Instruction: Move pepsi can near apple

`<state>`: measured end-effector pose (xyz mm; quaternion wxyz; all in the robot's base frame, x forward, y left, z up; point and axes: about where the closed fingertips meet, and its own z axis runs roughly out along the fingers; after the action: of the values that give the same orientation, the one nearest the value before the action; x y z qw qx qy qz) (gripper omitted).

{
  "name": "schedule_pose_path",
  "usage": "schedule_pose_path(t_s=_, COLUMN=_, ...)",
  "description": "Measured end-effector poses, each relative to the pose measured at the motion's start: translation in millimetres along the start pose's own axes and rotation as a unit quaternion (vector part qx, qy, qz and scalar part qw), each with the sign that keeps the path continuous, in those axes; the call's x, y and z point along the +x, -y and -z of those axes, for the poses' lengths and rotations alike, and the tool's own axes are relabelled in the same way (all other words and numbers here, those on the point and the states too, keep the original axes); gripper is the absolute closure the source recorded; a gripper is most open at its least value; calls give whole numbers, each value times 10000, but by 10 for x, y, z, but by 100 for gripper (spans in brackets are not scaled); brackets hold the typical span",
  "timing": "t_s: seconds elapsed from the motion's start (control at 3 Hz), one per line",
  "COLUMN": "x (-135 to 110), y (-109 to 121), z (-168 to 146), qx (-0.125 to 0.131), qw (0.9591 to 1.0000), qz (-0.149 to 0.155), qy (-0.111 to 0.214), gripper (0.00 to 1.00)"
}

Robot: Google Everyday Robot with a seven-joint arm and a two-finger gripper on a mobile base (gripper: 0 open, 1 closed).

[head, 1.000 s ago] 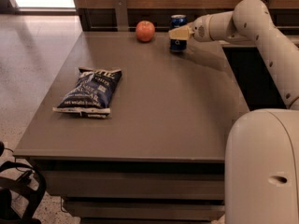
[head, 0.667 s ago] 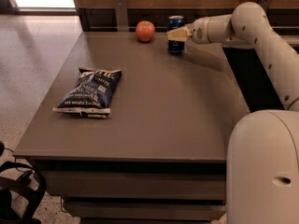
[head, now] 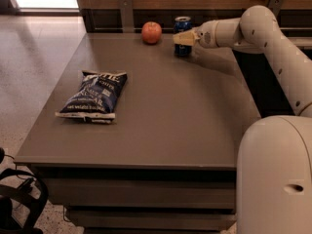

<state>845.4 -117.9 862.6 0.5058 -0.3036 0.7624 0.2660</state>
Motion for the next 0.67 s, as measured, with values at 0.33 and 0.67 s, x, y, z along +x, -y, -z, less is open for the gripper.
schedule_pose_path(t_s=0.33, x=-1, y=-1, z=-1, qx=-1, qw=10000, qz=0, qy=0, gripper=60)
schedule_pose_path(t_s=0.67, x=-4, y=-2, z=-1, qx=-2, qw=10000, qz=0, qy=-1, gripper=37)
